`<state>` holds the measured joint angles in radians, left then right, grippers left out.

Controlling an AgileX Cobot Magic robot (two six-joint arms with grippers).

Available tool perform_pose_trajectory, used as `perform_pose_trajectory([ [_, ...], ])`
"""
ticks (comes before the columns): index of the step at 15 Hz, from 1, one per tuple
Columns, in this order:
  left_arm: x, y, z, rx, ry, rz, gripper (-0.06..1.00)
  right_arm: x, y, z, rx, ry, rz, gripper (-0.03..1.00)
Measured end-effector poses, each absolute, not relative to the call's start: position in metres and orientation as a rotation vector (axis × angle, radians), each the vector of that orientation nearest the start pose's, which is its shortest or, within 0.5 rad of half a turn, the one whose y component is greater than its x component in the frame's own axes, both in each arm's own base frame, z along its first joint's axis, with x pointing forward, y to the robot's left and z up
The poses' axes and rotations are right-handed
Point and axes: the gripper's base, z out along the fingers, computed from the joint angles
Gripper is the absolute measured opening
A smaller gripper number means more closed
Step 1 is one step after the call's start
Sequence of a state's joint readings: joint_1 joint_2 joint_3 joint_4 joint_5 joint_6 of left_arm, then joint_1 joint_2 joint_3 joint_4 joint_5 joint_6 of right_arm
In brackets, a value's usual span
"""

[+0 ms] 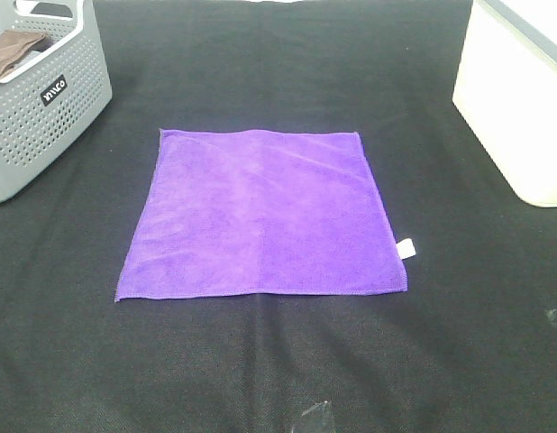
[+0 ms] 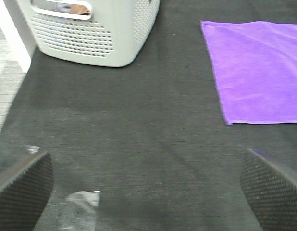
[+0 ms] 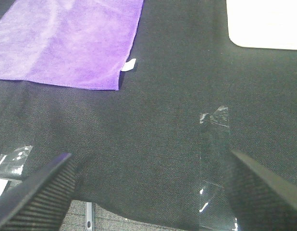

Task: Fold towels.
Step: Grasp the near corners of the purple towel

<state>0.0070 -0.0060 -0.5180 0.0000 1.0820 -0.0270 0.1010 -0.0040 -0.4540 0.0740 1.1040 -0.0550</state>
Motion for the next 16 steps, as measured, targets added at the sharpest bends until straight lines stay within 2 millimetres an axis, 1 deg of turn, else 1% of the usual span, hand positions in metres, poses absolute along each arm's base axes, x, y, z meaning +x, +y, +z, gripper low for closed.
perform_pose_trajectory([
  [1, -0.0089, -0.0042, 0.2805, -0.025, 2.041, -0.07, 0.99, -0.0032, 0.0057, 0.2612, -0.169, 2.123, 0.117, 0.8],
  [3, -0.009, -0.0077, 0.2808, 0.011, 2.039, -0.102, 0.99, -0.0032, 0.0057, 0.2612, -0.169, 2.123, 0.117, 0.8],
  [16, -0.009, -0.007, 0.2807, 0.019, 2.04, -0.088, 0.99, -0.0032, 0.0057, 0.2612, -0.169, 2.123, 0.117, 0.8],
])
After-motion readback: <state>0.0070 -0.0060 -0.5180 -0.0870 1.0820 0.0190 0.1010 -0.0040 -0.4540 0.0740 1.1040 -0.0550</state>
